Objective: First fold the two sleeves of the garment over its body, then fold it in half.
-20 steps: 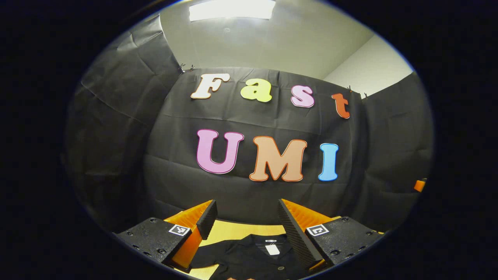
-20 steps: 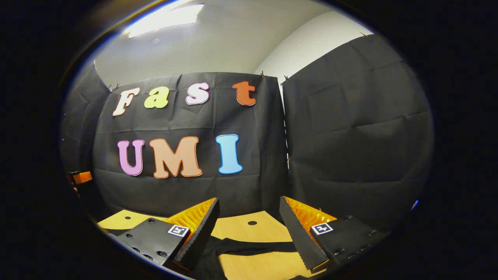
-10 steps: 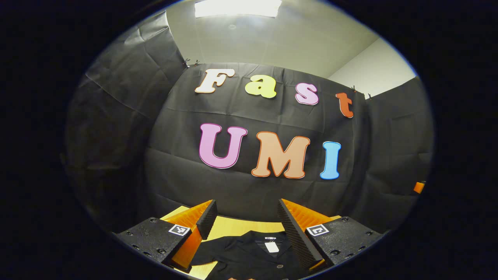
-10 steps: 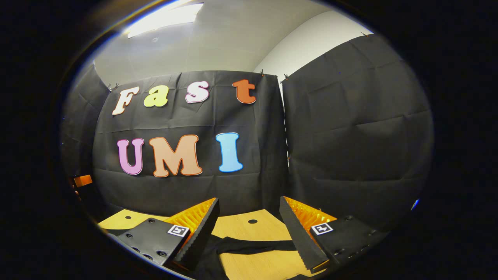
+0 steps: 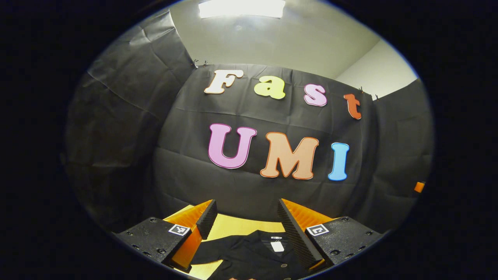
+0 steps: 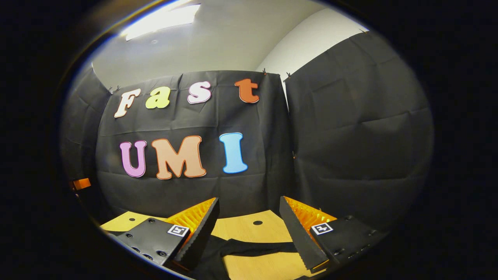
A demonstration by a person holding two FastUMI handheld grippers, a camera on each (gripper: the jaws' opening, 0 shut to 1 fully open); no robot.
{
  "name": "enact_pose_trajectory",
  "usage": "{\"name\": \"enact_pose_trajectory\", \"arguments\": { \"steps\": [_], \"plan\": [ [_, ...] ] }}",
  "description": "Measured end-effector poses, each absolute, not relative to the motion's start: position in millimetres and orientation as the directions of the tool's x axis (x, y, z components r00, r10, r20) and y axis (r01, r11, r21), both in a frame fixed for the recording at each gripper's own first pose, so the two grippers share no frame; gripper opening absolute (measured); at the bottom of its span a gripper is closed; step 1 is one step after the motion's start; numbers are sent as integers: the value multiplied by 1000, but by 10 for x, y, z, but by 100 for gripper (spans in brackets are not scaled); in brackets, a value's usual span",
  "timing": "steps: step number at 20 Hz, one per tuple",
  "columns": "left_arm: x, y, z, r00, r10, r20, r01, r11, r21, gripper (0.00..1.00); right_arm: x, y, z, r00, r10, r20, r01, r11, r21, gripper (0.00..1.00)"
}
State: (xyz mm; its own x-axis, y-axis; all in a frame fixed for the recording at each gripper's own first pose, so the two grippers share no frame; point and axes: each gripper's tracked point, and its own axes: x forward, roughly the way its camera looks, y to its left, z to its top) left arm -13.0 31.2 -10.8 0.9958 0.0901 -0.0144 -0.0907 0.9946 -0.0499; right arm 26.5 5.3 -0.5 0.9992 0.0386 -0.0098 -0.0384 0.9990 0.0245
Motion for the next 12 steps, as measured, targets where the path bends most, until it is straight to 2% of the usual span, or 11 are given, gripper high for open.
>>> {"name": "enact_pose_trajectory", "arguments": {
  "steps": [1,6,12],
  "plan": [
    [-163,324,-109,995,98,-12,-99,994,-52,92,290,53,-13,999,44,-11,-44,999,30,99],
    [-286,431,-3,987,159,12,-159,987,-31,91,443,102,-100,996,85,-16,-84,996,35,97],
    [-494,715,282,957,280,78,-280,960,-12,90,734,306,-106,985,170,-15,-170,985,27,98]
  ]
}}
